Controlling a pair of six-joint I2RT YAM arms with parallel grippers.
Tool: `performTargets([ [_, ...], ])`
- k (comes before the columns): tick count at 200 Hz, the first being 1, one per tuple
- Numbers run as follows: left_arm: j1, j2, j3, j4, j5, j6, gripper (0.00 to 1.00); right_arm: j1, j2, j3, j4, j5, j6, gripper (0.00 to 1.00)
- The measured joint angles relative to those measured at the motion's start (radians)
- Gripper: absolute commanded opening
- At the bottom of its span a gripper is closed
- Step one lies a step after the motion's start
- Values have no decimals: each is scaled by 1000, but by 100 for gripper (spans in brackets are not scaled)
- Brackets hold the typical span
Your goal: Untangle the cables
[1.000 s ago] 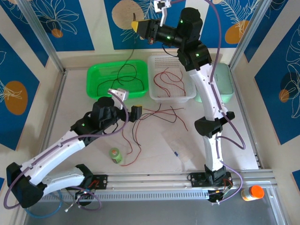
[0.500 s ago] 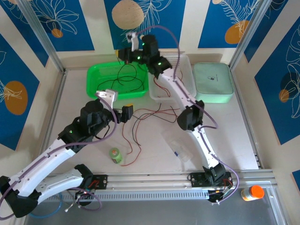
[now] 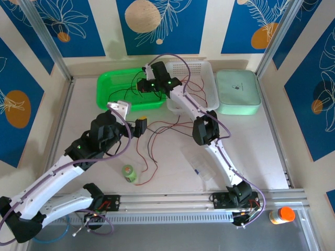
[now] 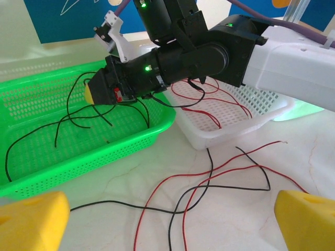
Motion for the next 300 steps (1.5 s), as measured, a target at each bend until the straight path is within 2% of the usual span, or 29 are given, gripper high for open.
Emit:
performTargets([
  [24, 0, 4, 2, -3, -6, 0, 100, 3, 0, -1, -36, 21, 8, 22],
  [40, 0, 16, 16, -14, -6, -1, 100, 3, 0, -2, -51, 31, 1, 39],
  [51, 0, 31, 31, -22, -6, -4, 100, 3, 0, -2, -64, 37, 8, 48],
  [79, 0, 84, 71, -54, -5, -11, 100, 3, 0, -2, -93, 45, -7, 57],
  [101, 0, 131, 107, -92, -5, -19, 99, 3, 0, -2, -114, 52, -24, 58],
  [128, 0, 204, 172, -165, -5, -40, 87, 6, -16, -11, -153, 71, -50, 53],
  [144, 0, 261, 227, -221, -4, -62, 79, 12, -77, -65, -181, 103, -69, 51],
  [158, 0, 318, 276, -273, 4, -77, 72, 20, -180, -170, -185, 152, -80, 51],
  [176, 0, 390, 323, -336, 20, -84, 62, 32, -381, -387, -147, 229, -89, 51],
  [202, 5, 495, 355, -402, 63, -87, 57, 37, -696, -703, -51, 322, -91, 50],
  [225, 9, 616, 377, -434, 124, -90, 51, 15, -918, -905, 8, 379, -83, 49],
  [263, 11, 836, 387, -425, 207, -91, 44, -23, -1144, -1176, 46, 431, -58, 44],
  [300, 11, 1001, 400, -406, 214, -90, 40, -15, -1268, -1362, 37, 441, -21, 39],
])
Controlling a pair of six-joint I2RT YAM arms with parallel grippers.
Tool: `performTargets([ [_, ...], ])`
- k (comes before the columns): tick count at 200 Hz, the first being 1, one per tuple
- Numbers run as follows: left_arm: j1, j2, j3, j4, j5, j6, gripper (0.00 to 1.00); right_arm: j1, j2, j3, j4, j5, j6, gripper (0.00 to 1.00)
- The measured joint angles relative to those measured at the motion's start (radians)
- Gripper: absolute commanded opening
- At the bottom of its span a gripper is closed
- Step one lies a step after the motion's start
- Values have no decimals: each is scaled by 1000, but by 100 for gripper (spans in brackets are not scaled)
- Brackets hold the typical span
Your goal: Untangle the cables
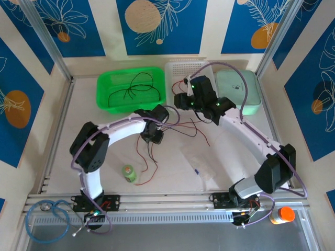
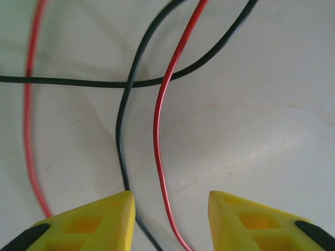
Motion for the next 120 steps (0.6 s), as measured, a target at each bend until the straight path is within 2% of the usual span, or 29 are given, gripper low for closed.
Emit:
performTargets([
  [58, 0, 68, 20, 26, -1, 3, 33, 10, -79, -97, -5, 1, 58, 35],
  [75, 0, 76, 20, 44, -2, 4, 26, 12, -79, -103, -5, 1, 68, 34],
  [107, 0, 93, 23, 72, -8, 1, 0, 12, -83, -106, -7, 1, 81, 32],
  [120, 0, 90, 24, 73, -9, 6, 0, 12, -97, -116, -9, 1, 85, 32],
])
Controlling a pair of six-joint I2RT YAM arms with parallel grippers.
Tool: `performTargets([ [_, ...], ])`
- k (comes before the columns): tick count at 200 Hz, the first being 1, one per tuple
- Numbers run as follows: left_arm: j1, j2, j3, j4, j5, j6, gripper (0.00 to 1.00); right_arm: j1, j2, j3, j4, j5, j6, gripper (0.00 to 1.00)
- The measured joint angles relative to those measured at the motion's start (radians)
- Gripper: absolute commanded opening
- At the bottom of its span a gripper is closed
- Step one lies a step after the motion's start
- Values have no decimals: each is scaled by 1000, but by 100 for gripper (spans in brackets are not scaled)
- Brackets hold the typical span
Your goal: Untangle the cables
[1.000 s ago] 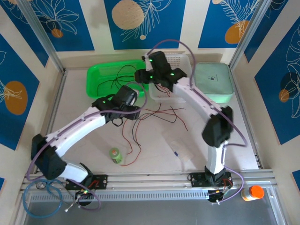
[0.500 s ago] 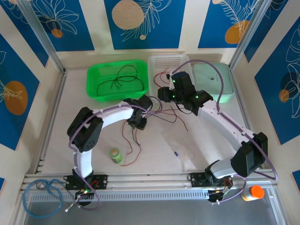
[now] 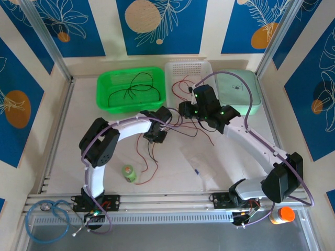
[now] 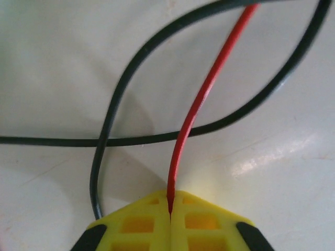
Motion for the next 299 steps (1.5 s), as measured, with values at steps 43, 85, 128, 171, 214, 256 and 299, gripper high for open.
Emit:
performTargets([
  [43, 1, -58, 7, -11, 2, 5, 0, 0, -106, -85, -14, -3, 21, 34],
  [85, 1, -237, 140, -58, 32, 36, 0, -18, -152, -229, 2, -60, 64, 38],
  [128, 1, -331, 213, -72, 57, 55, 0, -26, -135, -375, 130, -159, 127, 44],
  [171, 1, -330, 213, -99, 79, 54, 0, -23, -130, -450, 252, -127, 208, 53],
  [214, 1, -330, 213, -110, 84, 54, 0, -56, -93, -425, 233, -53, 192, 54],
  [256, 1, -331, 213, -111, 87, 54, 0, -53, 27, -407, 262, -57, 165, 53],
  [299, 1, -332, 213, -112, 87, 53, 0, -52, 124, -317, 281, -28, 143, 44],
])
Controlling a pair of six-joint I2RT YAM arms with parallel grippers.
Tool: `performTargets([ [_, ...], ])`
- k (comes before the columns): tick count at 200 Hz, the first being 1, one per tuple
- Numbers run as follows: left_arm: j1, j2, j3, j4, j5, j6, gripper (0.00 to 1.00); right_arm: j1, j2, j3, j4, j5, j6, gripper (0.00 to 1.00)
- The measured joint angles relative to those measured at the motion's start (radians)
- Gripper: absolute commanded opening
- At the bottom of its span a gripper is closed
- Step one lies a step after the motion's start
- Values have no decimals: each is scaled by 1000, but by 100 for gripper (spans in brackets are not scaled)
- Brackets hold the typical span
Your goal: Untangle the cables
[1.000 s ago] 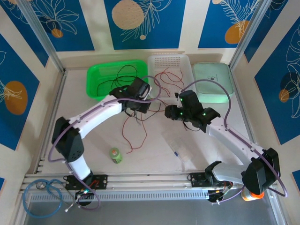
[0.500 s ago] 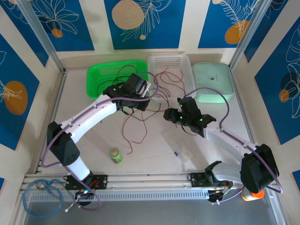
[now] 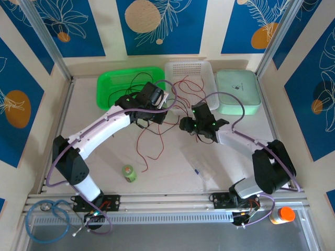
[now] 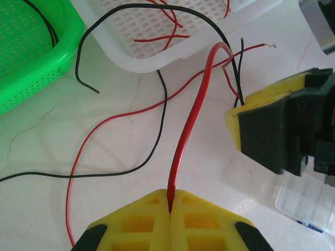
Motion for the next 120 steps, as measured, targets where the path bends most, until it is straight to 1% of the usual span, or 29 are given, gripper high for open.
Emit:
performTargets([
  [4, 0, -1, 0, 0, 0, 0, 0, 0, 8, 5, 3, 3, -6, 42],
  [28, 0, -13, 0, -1, 0, 0, 0, 0, 61, 29, 13, 32, -16, 22],
  [47, 0, -34, 0, -5, -1, 0, 0, 0, 93, 33, 13, 55, -11, 0],
  [68, 0, -61, 0, -8, -8, 0, 0, 0, 90, 33, 4, 80, -10, 0],
  [88, 1, -79, 2, -17, -32, 0, 0, 0, 37, 31, -32, 112, -10, 0],
  [102, 3, -80, 13, -28, -58, 0, 0, -6, -43, 26, -68, 135, -11, 0],
  [120, 14, -80, 40, -41, -90, -4, 0, -31, -192, 2, -114, 156, -10, 0],
])
